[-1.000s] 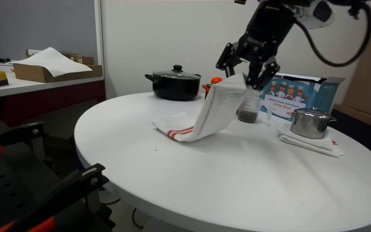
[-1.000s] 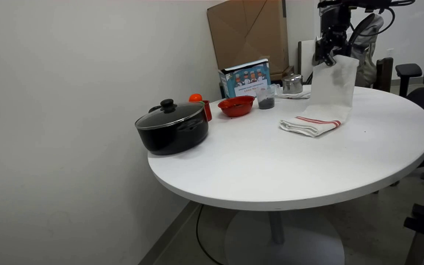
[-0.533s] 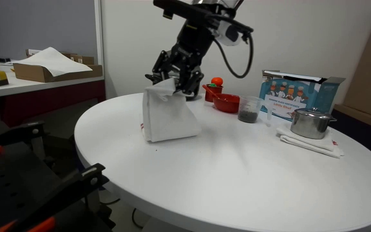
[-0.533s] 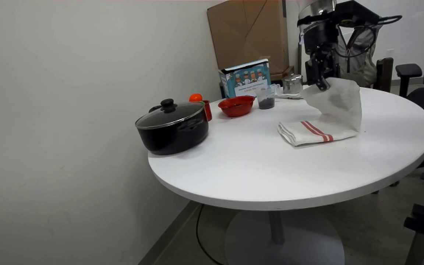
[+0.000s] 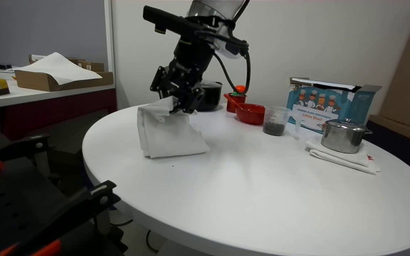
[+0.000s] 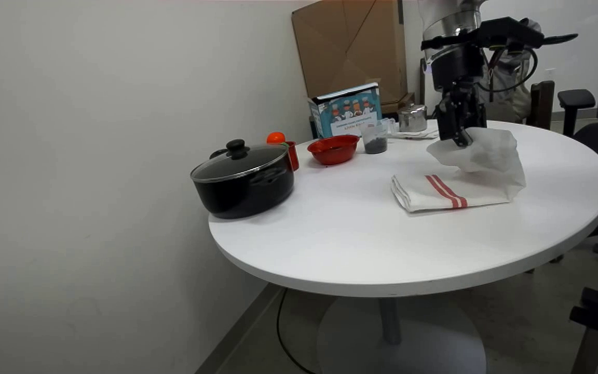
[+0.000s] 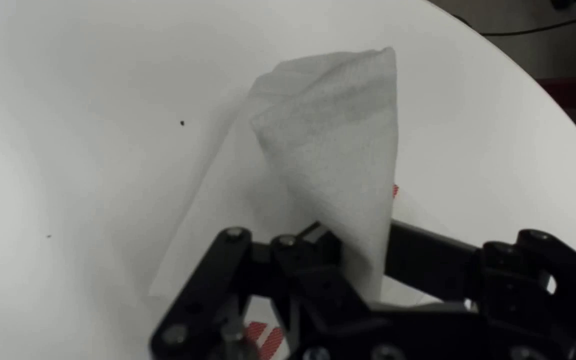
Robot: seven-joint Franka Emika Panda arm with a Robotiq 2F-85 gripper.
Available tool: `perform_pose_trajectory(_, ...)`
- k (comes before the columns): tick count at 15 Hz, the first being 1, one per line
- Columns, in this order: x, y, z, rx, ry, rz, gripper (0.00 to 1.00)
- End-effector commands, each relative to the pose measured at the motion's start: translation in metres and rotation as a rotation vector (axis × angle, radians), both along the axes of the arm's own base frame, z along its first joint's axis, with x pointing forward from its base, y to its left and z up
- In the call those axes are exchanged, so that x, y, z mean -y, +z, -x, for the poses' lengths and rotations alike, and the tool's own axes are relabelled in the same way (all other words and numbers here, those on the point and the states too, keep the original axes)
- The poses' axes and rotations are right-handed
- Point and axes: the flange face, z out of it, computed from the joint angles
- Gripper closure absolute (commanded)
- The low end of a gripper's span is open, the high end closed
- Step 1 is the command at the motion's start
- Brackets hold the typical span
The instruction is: Fold the kitchen towel
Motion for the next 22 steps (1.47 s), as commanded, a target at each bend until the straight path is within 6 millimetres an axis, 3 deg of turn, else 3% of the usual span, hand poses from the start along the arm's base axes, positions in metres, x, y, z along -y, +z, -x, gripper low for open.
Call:
perform_pose_trajectory(1, 0.020, 0.000, -0.001, 0.054, -0.128, 0.027, 0.93)
perform_pose_trajectory(4, 0.021, -0.002, -0.004, 0.091, -0.215, 0.035, 0.94)
perform_pose_trajectory(12, -0.026, -0.008, -0.016, 0.195, -0.360, 0.035, 0.93)
perform_pose_trajectory(13, -0.029, -0.008, -0.019, 0.211, -0.409, 0.035, 0.68)
perform_pose_trajectory(14, -0.032, -0.009, -0.020, 0.227, -0.439, 0.034, 0.66)
perform_pose_trajectory(22, -0.039, -0.008, -0.013, 0.273, -0.533, 0.015, 0.08)
